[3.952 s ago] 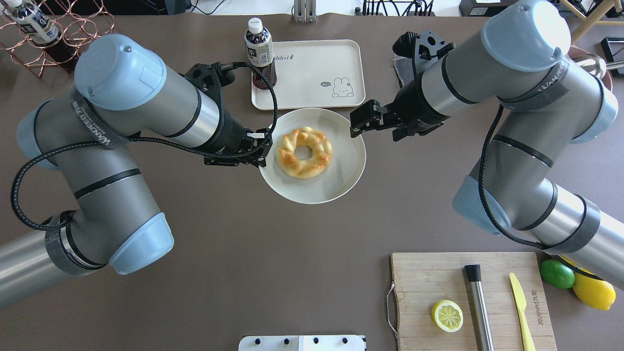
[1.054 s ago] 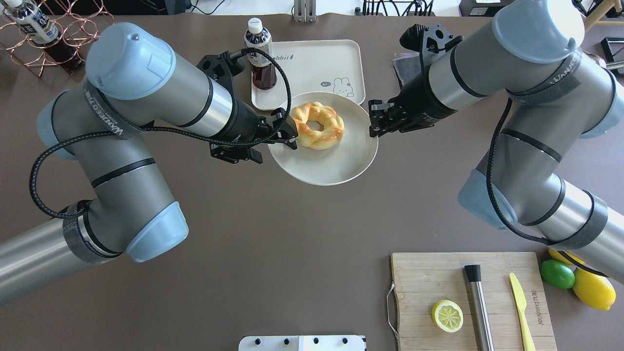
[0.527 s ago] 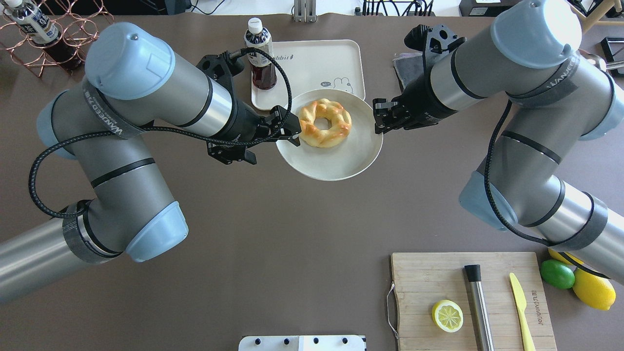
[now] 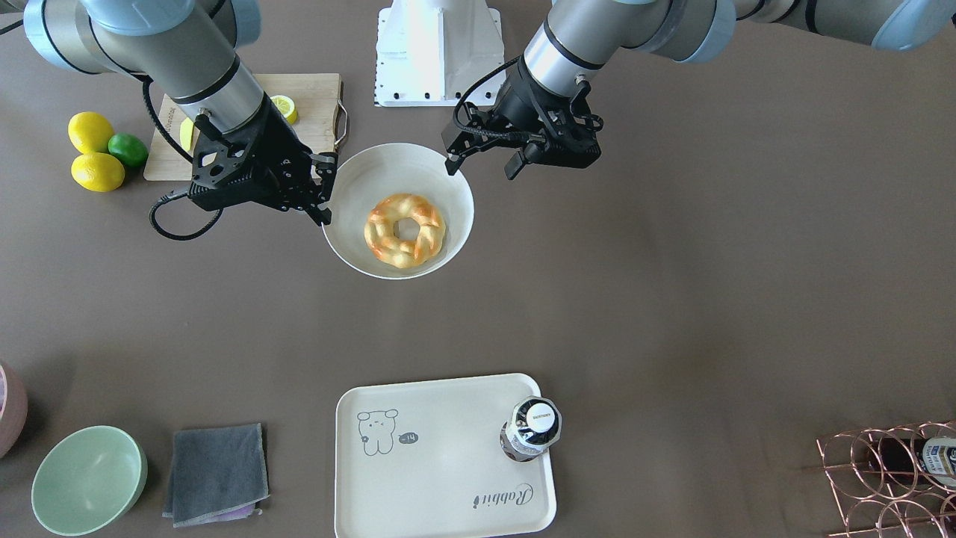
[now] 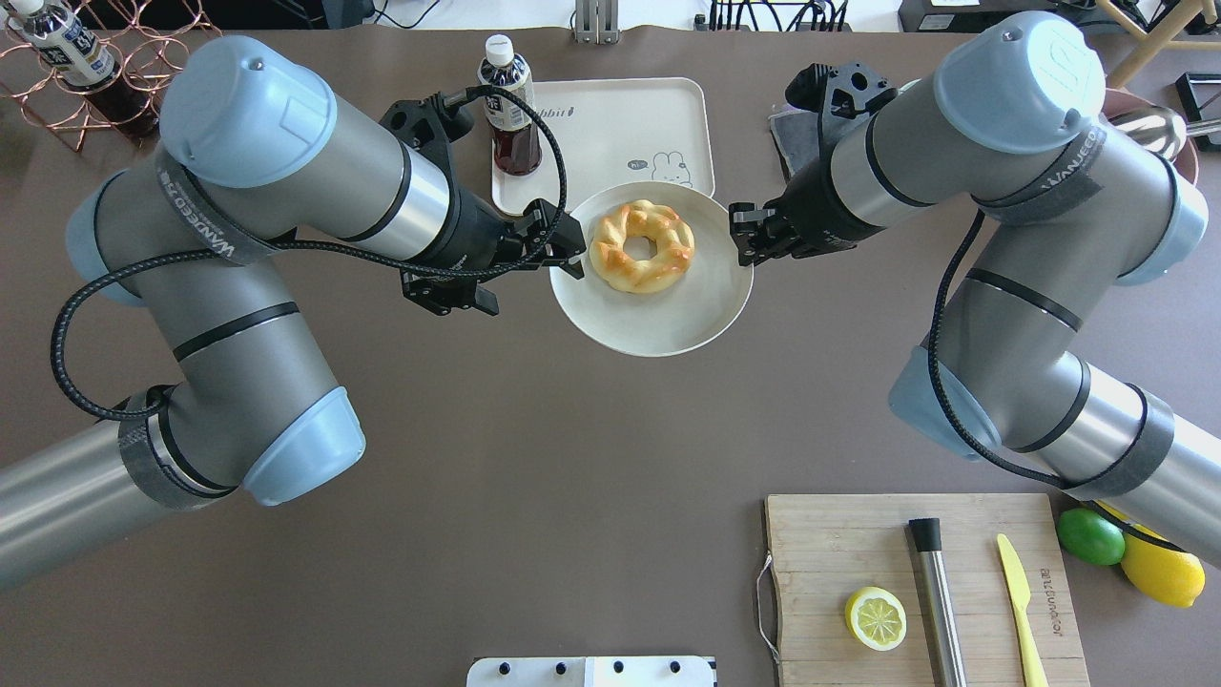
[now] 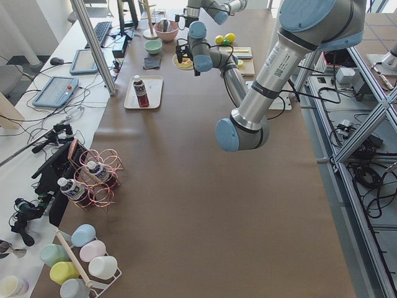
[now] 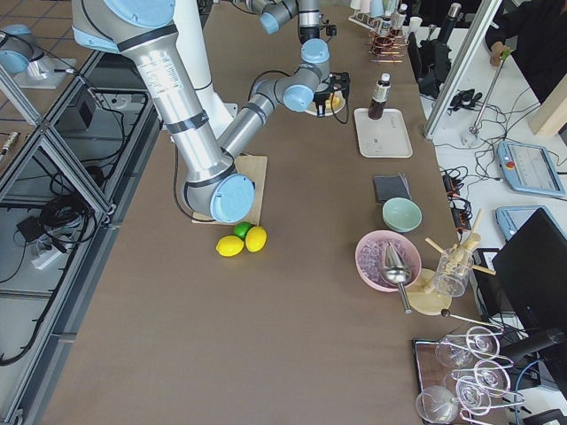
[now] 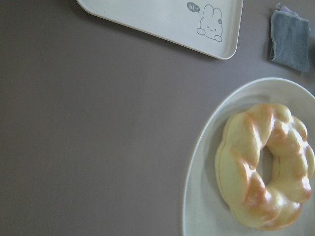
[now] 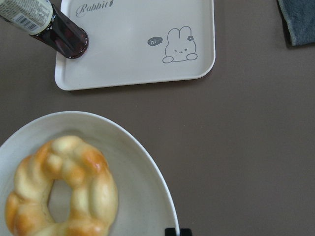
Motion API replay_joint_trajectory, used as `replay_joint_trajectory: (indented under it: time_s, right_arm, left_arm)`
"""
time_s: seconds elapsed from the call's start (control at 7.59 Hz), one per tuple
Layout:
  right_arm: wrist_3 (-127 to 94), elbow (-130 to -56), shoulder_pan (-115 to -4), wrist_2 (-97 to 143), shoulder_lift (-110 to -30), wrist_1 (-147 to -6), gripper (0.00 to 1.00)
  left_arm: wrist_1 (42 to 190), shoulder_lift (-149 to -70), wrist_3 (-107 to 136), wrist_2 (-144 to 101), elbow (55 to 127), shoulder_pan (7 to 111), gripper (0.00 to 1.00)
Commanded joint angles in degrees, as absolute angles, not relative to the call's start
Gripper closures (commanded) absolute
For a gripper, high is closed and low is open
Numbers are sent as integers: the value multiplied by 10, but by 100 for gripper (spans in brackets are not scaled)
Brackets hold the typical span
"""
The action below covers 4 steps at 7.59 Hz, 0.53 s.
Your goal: Place donut on tray
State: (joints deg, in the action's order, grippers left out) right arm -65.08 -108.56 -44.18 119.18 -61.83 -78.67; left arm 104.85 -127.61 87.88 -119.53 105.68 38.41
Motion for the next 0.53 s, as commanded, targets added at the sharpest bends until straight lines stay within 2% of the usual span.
replay_joint_trajectory:
  time_s: [0.0, 0.13, 0.4]
  right_arm:
    - [-620, -1035, -447, 1171, -612, -796, 100]
    - [-594, -990, -457, 1169, -607, -788, 100]
    - [-595, -845, -470, 1150, -508, -784, 100]
  left_arm:
    - [1045, -1267, 873, -1196, 1057, 409, 2]
    - [1043, -1253, 870, -1197, 1060, 424, 2]
    - [1042, -1221, 838, -1250, 1075, 469, 2]
